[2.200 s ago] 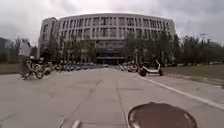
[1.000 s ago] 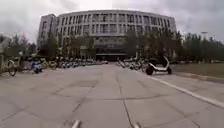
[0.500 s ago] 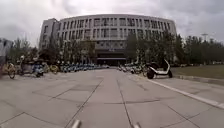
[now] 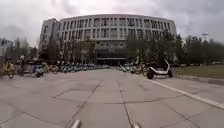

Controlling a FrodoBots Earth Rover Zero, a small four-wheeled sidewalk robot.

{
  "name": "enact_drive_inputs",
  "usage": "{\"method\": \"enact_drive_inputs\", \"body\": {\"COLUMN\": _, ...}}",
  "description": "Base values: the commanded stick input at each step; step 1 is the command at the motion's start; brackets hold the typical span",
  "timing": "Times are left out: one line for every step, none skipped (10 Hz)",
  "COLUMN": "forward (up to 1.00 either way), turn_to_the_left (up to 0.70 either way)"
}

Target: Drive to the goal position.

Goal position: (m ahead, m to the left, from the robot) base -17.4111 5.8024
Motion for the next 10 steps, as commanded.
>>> {"method": "enact_drive_inputs", "body": {"forward": 0.85, "turn_to_the_left": 0.0}}
{"method": "enact_drive_inputs", "body": {"forward": 0.85, "turn_to_the_left": 0.0}}
{"method": "enact_drive_inputs", "body": {"forward": 0.85, "turn_to_the_left": 0.0}}
{"method": "enact_drive_inputs", "body": {"forward": 0.85, "turn_to_the_left": 0.0}}
{"method": "enact_drive_inputs", "body": {"forward": 0.85, "turn_to_the_left": 0.0}}
{"method": "enact_drive_inputs", "body": {"forward": 0.85, "turn_to_the_left": 0.0}}
{"method": "enact_drive_inputs", "body": {"forward": 0.85, "turn_to_the_left": -0.03}}
{"method": "enact_drive_inputs", "body": {"forward": 0.85, "turn_to_the_left": -0.2}}
{"method": "enact_drive_inputs", "body": {"forward": 0.85, "turn_to_the_left": -0.28}}
{"method": "enact_drive_inputs", "body": {"forward": 0.85, "turn_to_the_left": -0.15}}
